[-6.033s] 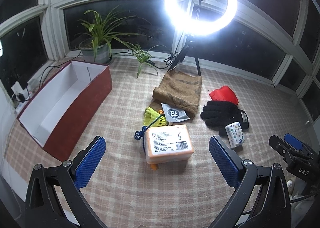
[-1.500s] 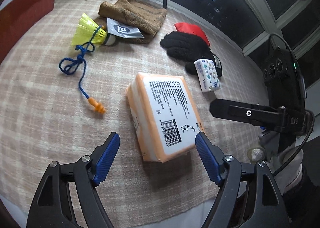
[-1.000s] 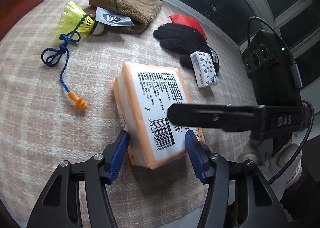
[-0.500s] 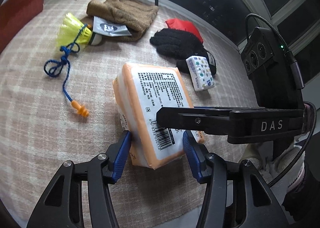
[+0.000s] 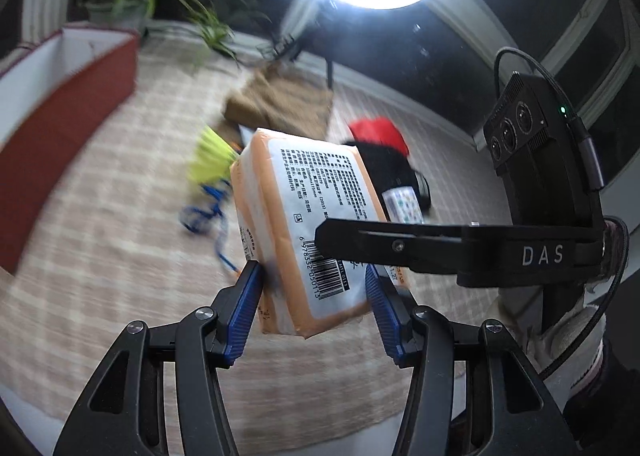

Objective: Organize soft objects
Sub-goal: 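Lift the package with the left tool and carry it over the box, then open the left tool to drop the package into the box, then move the left tool to the blue cord while the right tool approaches the tissue pack, then grasp the blue cord with the left tool while the right tool grasps the tissue pack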

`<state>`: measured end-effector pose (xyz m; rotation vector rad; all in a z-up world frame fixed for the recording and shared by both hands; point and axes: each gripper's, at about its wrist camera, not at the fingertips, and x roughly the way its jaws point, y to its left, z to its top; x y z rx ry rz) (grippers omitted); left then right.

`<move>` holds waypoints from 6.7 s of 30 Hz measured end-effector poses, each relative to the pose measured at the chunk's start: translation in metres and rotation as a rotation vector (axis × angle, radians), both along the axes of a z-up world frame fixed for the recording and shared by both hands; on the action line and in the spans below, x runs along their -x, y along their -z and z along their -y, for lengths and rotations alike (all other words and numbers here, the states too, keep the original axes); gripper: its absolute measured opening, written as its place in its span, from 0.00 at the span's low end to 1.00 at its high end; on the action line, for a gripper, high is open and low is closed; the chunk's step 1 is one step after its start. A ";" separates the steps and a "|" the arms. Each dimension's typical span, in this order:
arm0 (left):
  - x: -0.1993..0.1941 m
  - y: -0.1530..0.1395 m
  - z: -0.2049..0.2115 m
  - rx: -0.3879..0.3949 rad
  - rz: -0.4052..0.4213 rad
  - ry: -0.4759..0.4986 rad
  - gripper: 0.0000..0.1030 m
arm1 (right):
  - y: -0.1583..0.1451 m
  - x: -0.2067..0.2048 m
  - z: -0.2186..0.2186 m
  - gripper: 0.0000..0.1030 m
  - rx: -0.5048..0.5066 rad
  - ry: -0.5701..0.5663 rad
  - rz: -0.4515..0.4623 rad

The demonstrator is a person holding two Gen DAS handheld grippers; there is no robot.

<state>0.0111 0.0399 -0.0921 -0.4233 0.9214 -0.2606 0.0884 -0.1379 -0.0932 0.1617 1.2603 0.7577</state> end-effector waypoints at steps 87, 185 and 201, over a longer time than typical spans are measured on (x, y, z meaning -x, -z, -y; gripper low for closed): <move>0.011 -0.017 -0.208 -0.012 0.038 -0.236 0.52 | -0.055 0.005 -0.126 0.94 -0.088 0.076 0.338; -0.096 0.078 -0.008 -0.126 -0.067 -0.054 0.07 | 0.063 -0.064 0.134 0.49 0.514 0.252 0.249; -0.137 0.016 -0.011 -0.092 0.127 -0.094 0.07 | 0.060 -0.061 0.138 0.48 0.501 0.274 0.267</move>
